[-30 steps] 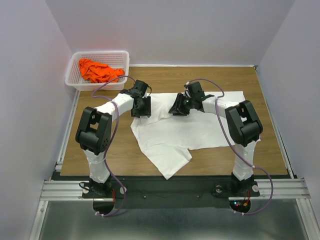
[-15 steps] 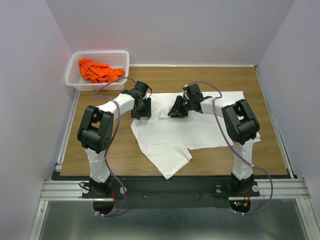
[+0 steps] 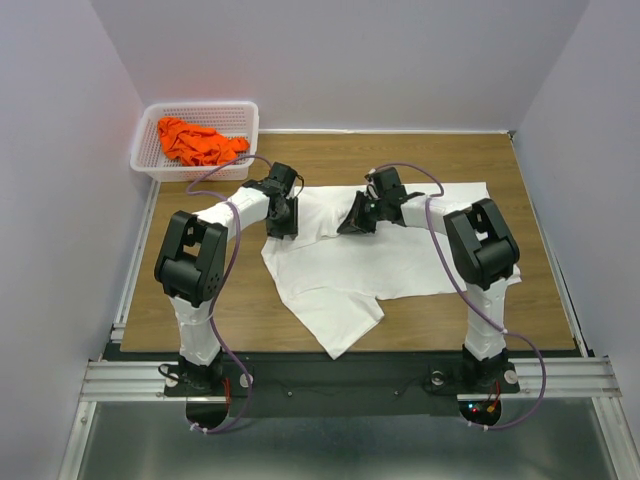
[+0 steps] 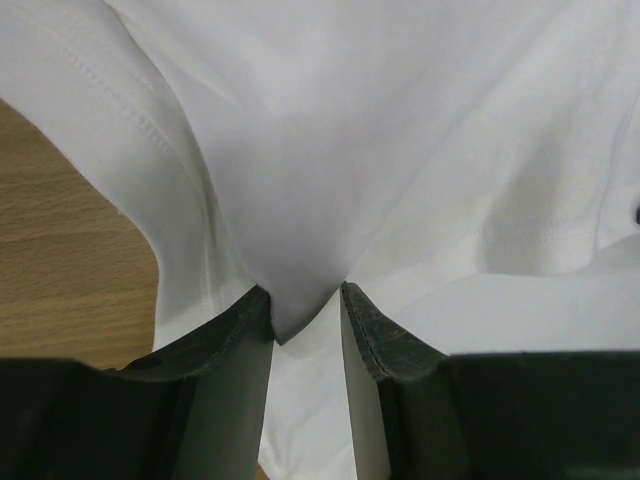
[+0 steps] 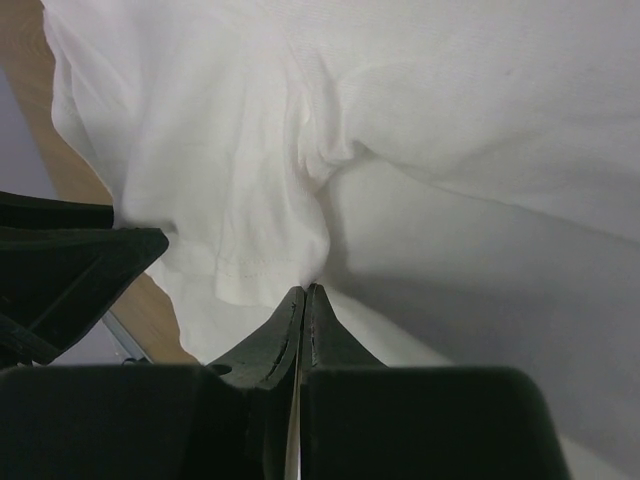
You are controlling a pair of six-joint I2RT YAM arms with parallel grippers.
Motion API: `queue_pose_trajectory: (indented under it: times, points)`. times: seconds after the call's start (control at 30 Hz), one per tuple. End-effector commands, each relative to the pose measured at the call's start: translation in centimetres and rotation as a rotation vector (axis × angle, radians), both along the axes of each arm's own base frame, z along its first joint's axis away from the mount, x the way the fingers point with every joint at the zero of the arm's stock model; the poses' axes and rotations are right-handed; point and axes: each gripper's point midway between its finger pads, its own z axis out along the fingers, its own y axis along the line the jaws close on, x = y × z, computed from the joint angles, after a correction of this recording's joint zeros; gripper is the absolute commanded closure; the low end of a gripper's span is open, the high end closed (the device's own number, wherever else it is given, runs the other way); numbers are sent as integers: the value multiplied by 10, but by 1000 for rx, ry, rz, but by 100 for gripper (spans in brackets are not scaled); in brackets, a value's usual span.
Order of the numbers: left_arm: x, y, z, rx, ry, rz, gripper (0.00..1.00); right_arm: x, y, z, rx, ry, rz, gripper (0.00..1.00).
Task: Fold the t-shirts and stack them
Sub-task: Fold the tshirt
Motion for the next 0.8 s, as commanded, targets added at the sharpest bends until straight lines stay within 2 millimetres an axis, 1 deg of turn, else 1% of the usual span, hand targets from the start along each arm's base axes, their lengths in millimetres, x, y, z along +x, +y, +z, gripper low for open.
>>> queue_pose_trajectory:
  times: [0.0, 0.17, 0.53, 0.77]
  points:
    - [-6, -6, 15, -34, 2, -26, 58, 6, 11, 44, 55, -109, 32, 99]
    - [-11, -4, 14, -27, 18, -24, 59, 6, 9, 56, 56, -131, 36, 99]
    - [-25, 2, 2, -8, 65, -27, 59, -4, 7, 57, 47, -109, 57, 99]
    - [-31, 4, 0, -16, 81, -24, 60, 0, 7, 63, 50, -122, 61, 99]
